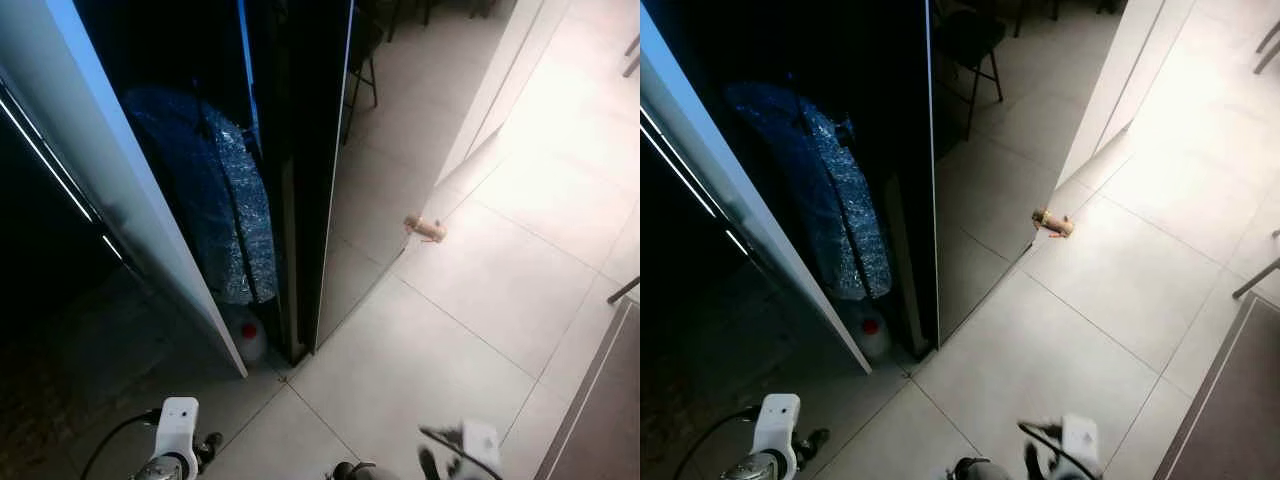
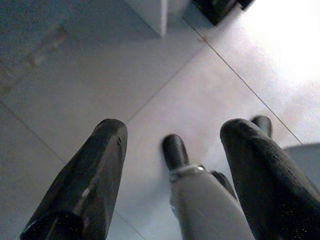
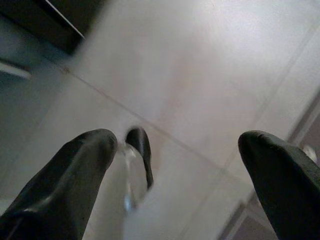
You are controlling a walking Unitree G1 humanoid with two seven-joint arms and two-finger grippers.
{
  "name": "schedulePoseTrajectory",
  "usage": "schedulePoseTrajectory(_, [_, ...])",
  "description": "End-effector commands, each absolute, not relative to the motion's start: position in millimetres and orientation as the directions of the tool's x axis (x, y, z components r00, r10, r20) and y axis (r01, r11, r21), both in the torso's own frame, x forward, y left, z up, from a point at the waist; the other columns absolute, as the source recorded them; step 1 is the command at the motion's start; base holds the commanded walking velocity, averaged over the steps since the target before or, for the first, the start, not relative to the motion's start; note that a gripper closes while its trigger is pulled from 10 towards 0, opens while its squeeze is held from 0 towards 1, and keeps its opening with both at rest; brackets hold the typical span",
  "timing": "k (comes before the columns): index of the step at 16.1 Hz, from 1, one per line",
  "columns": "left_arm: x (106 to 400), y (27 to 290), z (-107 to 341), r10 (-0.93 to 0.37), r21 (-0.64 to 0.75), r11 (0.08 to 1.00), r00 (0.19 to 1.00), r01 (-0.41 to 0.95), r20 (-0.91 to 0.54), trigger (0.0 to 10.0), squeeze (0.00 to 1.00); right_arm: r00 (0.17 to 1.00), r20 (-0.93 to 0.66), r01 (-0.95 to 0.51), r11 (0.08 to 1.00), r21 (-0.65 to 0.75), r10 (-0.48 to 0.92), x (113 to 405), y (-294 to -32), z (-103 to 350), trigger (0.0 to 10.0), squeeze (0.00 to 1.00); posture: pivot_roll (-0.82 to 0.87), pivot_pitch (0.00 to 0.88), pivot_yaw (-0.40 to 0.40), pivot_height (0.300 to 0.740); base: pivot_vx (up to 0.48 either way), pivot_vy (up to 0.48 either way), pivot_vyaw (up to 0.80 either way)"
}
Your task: Restocking fridge
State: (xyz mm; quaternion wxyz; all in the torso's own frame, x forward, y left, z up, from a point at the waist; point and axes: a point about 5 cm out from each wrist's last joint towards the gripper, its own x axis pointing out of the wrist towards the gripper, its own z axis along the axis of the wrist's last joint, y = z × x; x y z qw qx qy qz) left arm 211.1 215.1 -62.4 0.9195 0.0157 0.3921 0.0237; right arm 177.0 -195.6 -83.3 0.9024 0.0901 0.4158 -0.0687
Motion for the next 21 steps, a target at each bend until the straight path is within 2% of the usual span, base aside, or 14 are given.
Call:
schedulePoseTrajectory(1, [201.1, 220.2, -67.1, 0.098, 0.079, 0.995, 0.671, -0.059, -0.735, 10.0, 0.00, 0.666, -0.745, 0.149, 0.986, 0.072, -0.046, 177.2, -200.0, -81.4, 10.0, 0.00, -0.16, 0.171, -0.035, 0.740, 0.000, 0.000, 0.00])
schedulePoseTrajectory(3, [199.9, 222.7, -67.3, 0.161, 0.103, 0.987, 0.669, -0.126, -0.725, 10.0, 0.00, 0.731, -0.682, 0.067, 0.996, 0.060, -0.008, 194.9, -207.3, -69.1, 10.0, 0.00, -0.16, 0.168, -0.045, 0.740, 0.000, 0.000, 0.00])
schedulePoseTrajectory(5, [199.5, 222.1, -67.7, 0.166, 0.102, 0.986, 0.666, -0.135, -0.727, 10.0, 0.00, 0.763, -0.646, 0.048, 0.997, 0.055, -0.001, 208.9, -212.3, -59.8, 10.0, 0.00, -0.16, 0.164, -0.051, 0.740, 0.000, 0.000, 0.00])
schedulePoseTrajectory(6, [199.5, 222.0, -67.7, 0.168, 0.105, 0.985, 0.667, -0.135, -0.726, 10.0, 0.00, 0.777, -0.630, 0.026, 0.998, 0.050, 0.011, 219.9, -207.2, -54.5, 10.0, 0.00, -0.15, 0.164, -0.051, 0.740, 0.000, 0.000, 0.00])
schedulePoseTrajectory(7, [200.1, 222.0, -66.8, 0.176, 0.109, 0.984, 0.679, -0.141, -0.713, 10.0, 0.00, 0.816, -0.576, -0.024, 0.999, 0.047, 0.047, 255.1, -185.6, -35.3, 10.0, 0.00, -0.16, 0.162, -0.051, 0.740, 0.000, 0.000, 0.00])
schedulePoseTrajectory(8, [201.5, 221.7, -64.9, 0.180, 0.104, 0.983, 0.705, -0.149, -0.686, 10.0, 0.00, 0.847, -0.528, -0.040, 0.998, 0.053, 0.062, 272.9, -173.8, -22.4, 10.0, 0.00, -0.16, 0.162, -0.051, 0.740, 0.000, 0.000, 0.00])
schedulePoseTrajectory(11, [206.2, 218.1, -58.6, 0.138, 0.032, 0.988, 0.783, -0.149, -0.606, 10.0, 0.00, 0.904, -0.423, -0.043, 0.997, 0.057, 0.063, 289.2, -167.5, -4.9, 10.0, 0.00, -0.17, 0.151, -0.041, 0.740, 0.000, 0.000, 0.00])
schedulePoseTrajectory(12, [210.5, 218.6, -54.8, 0.134, 0.032, 0.989, 0.804, -0.142, -0.579, 10.0, 0.00, 0.914, -0.402, -0.037, 0.998, 0.053, 0.055, 290.3, -168.6, -2.7, 10.0, 0.00, -0.17, 0.149, -0.039, 0.740, 0.000, 0.000, 0.00])
schedulePoseTrajectory(13, [253.6, 224.0, -14.4, 0.118, 0.042, 0.993, 0.920, -0.110, -0.374, 10.0, 0.00, 0.931, -0.363, -0.021, 0.998, 0.057, 0.040, 291.7, -171.0, 1.3, 10.0, 0.00, -0.17, 0.145, -0.038, 0.740, 0.000, 0.000, 0.00])
schedulePoseTrajectory(14, [263.2, 221.4, -2.1, 0.104, 0.048, 0.994, 0.946, -0.093, -0.308, 10.0, 0.00, 0.939, -0.341, -0.018, 0.998, 0.052, 0.035, 291.2, -172.9, 2.8, 10.0, 0.00, -0.17, 0.138, -0.038, 0.740, 0.000, 0.000, 0.00])
schedulePoseTrajectory(18, [267.6, 212.7, 22.7, 0.072, 0.018, 0.997, 0.990, -0.070, -0.119, 10.0, 0.00, 0.979, -0.204, 0.018, 0.999, 0.026, -0.013, 287.9, -190.0, 15.5, 10.0, 0.00, -0.17, 0.127, -0.044, 0.740, 0.000, 0.000, 0.00])
schedulePoseTrajectory(21, [252.6, 212.2, 48.8, 0.058, 0.026, 0.998, 0.998, -0.058, 0.003, 10.0, 0.00, 0.998, -0.052, 0.032, 0.999, -0.024, -0.033, 275.0, -201.1, 31.0, 10.0, 0.00, -0.17, 0.117, -0.044, 0.740, 0.000, 0.000, 0.00])
